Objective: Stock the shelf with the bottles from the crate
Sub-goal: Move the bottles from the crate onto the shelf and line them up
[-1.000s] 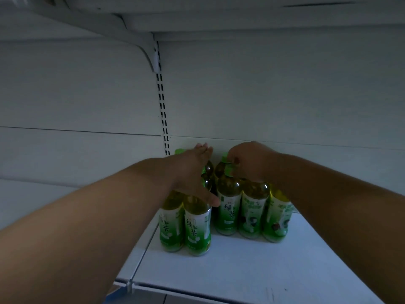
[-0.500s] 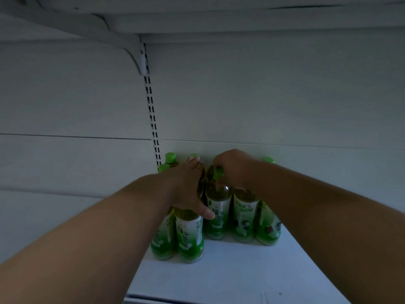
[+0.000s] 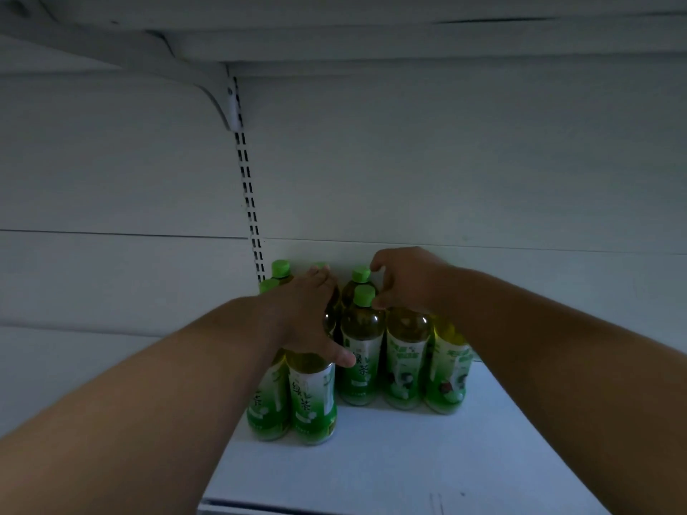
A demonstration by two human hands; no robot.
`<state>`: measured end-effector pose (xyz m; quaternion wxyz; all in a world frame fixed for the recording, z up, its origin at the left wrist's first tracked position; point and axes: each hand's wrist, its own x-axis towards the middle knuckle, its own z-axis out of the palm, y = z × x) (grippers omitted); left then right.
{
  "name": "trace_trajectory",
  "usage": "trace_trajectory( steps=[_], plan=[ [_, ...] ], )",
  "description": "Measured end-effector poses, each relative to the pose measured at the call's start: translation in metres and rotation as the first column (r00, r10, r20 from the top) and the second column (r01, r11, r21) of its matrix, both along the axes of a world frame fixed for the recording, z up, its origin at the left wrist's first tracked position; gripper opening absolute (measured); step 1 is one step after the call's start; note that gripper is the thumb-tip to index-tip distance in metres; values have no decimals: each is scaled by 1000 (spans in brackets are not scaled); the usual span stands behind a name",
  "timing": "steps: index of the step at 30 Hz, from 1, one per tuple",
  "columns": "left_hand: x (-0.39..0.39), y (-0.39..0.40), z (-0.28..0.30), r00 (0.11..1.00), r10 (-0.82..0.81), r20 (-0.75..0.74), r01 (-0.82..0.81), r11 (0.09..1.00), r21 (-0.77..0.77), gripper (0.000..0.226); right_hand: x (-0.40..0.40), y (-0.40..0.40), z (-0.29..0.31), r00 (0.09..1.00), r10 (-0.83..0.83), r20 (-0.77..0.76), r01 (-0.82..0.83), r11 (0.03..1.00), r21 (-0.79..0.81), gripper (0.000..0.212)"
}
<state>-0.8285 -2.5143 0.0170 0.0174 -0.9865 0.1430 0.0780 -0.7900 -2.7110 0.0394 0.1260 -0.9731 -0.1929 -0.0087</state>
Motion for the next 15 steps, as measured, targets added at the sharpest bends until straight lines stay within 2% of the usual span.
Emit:
trace_trajectory(
  steps=[3, 5, 8, 11, 15],
  plan=[
    [1, -2, 1, 1000, -10, 15, 11, 1000, -14, 134, -3, -24, 2, 1000, -8, -17, 6, 998, -66, 49],
    [5, -8, 3, 999, -17, 50, 18, 1000, -25, 137, -4, -34, -4, 999, -2, -40, -4, 990, -138, 53],
    [11, -26, 8, 996, -54, 64, 56, 998, -27, 141, -2, -42, -13, 999, -8, -44, 1, 990, -144, 63],
    [17, -47, 8, 995, -81, 62, 81, 997, 3, 143, -2, -44, -15, 999, -14, -45, 8, 990, -140, 60],
    [28, -61, 8, 999, -20, 35, 17, 998, 68, 142, 1, -45, -12, 999, -11, -38, 6, 990, -138, 50]
  ],
)
